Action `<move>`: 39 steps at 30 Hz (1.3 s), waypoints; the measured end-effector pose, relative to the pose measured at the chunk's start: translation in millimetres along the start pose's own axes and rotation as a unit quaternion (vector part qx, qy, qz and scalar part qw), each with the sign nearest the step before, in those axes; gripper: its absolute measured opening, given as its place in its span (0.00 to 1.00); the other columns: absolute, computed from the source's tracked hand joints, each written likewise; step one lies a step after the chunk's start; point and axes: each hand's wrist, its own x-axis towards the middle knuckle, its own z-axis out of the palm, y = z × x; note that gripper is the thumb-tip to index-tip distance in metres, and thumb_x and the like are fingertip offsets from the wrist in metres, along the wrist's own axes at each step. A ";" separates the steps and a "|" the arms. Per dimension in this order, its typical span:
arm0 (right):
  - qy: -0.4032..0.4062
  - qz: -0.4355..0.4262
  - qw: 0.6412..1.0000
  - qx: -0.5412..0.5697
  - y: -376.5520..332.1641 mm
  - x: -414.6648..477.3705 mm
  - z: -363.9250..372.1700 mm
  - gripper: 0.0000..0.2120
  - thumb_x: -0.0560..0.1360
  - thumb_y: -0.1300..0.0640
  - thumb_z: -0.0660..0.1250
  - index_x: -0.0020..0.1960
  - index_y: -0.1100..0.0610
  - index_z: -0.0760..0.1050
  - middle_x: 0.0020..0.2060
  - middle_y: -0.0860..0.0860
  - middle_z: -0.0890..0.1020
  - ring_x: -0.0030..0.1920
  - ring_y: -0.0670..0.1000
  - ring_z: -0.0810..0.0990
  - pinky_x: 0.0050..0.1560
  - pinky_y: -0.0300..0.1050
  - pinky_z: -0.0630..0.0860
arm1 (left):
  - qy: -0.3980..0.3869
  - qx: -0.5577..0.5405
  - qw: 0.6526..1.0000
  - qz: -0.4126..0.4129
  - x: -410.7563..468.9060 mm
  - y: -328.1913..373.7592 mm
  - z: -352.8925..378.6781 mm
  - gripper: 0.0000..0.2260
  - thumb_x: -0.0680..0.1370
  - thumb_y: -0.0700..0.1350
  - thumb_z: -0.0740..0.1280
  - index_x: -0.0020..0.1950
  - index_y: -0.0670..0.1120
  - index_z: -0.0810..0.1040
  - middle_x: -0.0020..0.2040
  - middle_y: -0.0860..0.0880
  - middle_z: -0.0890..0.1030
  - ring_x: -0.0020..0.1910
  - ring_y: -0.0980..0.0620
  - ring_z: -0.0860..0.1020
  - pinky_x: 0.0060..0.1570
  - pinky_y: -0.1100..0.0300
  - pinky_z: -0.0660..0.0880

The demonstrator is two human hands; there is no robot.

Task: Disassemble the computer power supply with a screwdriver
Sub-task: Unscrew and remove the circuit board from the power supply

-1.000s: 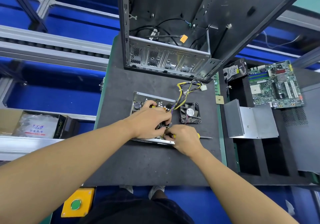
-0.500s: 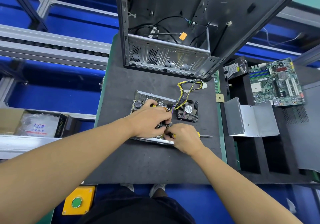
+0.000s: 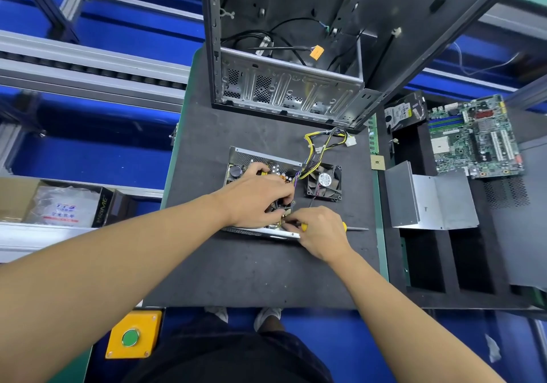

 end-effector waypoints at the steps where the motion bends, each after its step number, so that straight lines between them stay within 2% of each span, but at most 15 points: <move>1: 0.004 -0.004 1.000 -0.004 0.2 -0.5 0.1 0.04 0.74 0.49 0.71 0.42 0.46 0.83 0.36 0.43 0.83 0.39 0.50 0.77 0.40 0.39 0.62 | 0.000 -0.001 1.000 0.000 -0.4 0.4 0.3 0.03 0.76 0.51 0.61 0.46 0.55 0.66 0.41 0.58 0.73 0.41 0.59 0.64 0.68 0.47 0.61; 5: 0.004 -0.041 0.999 -0.030 -0.8 0.7 1.2 0.07 0.73 0.55 0.71 0.36 0.52 0.80 0.30 0.48 0.80 0.33 0.56 0.77 0.38 0.41 0.63 | -0.005 0.008 1.000 -0.005 0.5 1.2 1.0 0.04 0.76 0.50 0.61 0.45 0.54 0.66 0.41 0.58 0.72 0.41 0.58 0.63 0.68 0.47 0.61; 10: 0.021 -0.069 0.997 -0.021 -0.3 1.4 -1.4 0.05 0.70 0.57 0.76 0.36 0.53 0.82 0.28 0.49 0.80 0.30 0.57 0.76 0.36 0.42 0.68 | -0.001 0.005 1.000 -0.004 0.5 0.5 0.8 0.05 0.76 0.49 0.62 0.45 0.55 0.66 0.40 0.58 0.72 0.41 0.59 0.63 0.68 0.46 0.61; 16: 0.020 -0.042 0.999 -0.001 1.0 1.4 -1.7 0.02 0.72 0.52 0.74 0.42 0.50 0.84 0.35 0.45 0.83 0.36 0.55 0.77 0.39 0.40 0.63 | 0.009 0.007 1.000 -0.005 0.5 0.9 3.1 0.06 0.75 0.49 0.63 0.44 0.56 0.65 0.40 0.58 0.72 0.41 0.59 0.64 0.68 0.47 0.61; 20: -0.001 -0.036 0.999 0.002 2.7 1.8 -3.2 0.04 0.75 0.50 0.71 0.44 0.49 0.84 0.39 0.44 0.84 0.40 0.53 0.77 0.40 0.40 0.59 | 0.008 0.007 1.000 -0.004 1.0 0.5 4.3 0.05 0.75 0.49 0.62 0.44 0.55 0.66 0.40 0.58 0.73 0.41 0.59 0.65 0.67 0.48 0.61; 23: 0.033 -0.024 0.999 0.021 -2.2 3.5 -9.1 0.04 0.72 0.52 0.71 0.40 0.51 0.82 0.33 0.45 0.82 0.36 0.55 0.77 0.40 0.40 0.62 | 0.007 0.007 1.000 -0.004 1.2 0.8 4.1 0.04 0.75 0.49 0.62 0.44 0.54 0.67 0.40 0.57 0.73 0.41 0.58 0.67 0.67 0.49 0.61; 25: 0.058 -0.066 0.996 0.008 -2.6 4.5 -16.3 0.05 0.69 0.53 0.72 0.36 0.52 0.80 0.28 0.45 0.80 0.31 0.55 0.76 0.39 0.40 0.68 | 0.004 0.006 1.000 -0.006 1.9 1.2 3.1 0.04 0.75 0.50 0.62 0.44 0.55 0.66 0.39 0.57 0.73 0.41 0.57 0.68 0.67 0.49 0.60; 26: 0.051 -0.085 0.995 0.001 0.8 3.3 -20.0 0.05 0.70 0.53 0.73 0.37 0.53 0.81 0.28 0.46 0.80 0.30 0.55 0.76 0.38 0.41 0.71 | 0.000 0.006 1.000 -0.006 1.7 1.1 3.5 0.05 0.75 0.50 0.62 0.44 0.55 0.65 0.39 0.57 0.73 0.41 0.58 0.67 0.67 0.50 0.60; 28: 0.024 -0.068 0.997 0.007 12.7 -1.2 -28.4 0.03 0.72 0.53 0.74 0.41 0.52 0.82 0.33 0.45 0.82 0.34 0.53 0.78 0.42 0.45 0.76 | 0.006 0.008 1.000 -0.008 2.5 0.1 4.1 0.05 0.75 0.50 0.62 0.44 0.56 0.65 0.39 0.57 0.72 0.41 0.58 0.65 0.68 0.50 0.60; 31: 0.033 0.016 0.995 0.088 26.5 -11.0 -35.2 0.01 0.75 0.53 0.73 0.46 0.50 0.83 0.39 0.41 0.84 0.42 0.44 0.80 0.48 0.41 0.75 | 0.005 0.004 1.000 -0.009 2.0 0.0 4.7 0.06 0.75 0.49 0.62 0.44 0.56 0.65 0.40 0.58 0.73 0.40 0.58 0.65 0.68 0.50 0.59; 34: 0.061 0.084 0.962 0.252 25.4 -15.0 -44.9 0.04 0.73 0.59 0.75 0.44 0.49 0.83 0.39 0.37 0.83 0.43 0.39 0.81 0.47 0.30 0.73 | 0.003 0.012 1.000 -0.011 3.4 0.3 4.9 0.06 0.75 0.50 0.63 0.44 0.57 0.65 0.40 0.59 0.73 0.41 0.60 0.66 0.68 0.52 0.59; 36: 0.073 0.094 0.945 0.304 25.6 -17.3 -56.0 0.07 0.73 0.60 0.75 0.43 0.48 0.83 0.38 0.36 0.83 0.42 0.37 0.80 0.45 0.26 0.70 | -0.001 0.013 1.000 -0.014 3.7 -0.7 5.5 0.06 0.75 0.51 0.63 0.45 0.58 0.65 0.40 0.59 0.72 0.42 0.65 0.67 0.69 0.52 0.58; 39: 0.087 0.094 0.939 0.321 30.0 -20.1 -73.6 0.08 0.76 0.58 0.72 0.44 0.44 0.82 0.40 0.35 0.83 0.43 0.37 0.79 0.44 0.26 0.69 | -0.027 0.018 0.999 -0.012 4.2 -1.2 4.6 0.05 0.75 0.53 0.61 0.45 0.58 0.65 0.41 0.60 0.73 0.44 0.66 0.68 0.68 0.52 0.58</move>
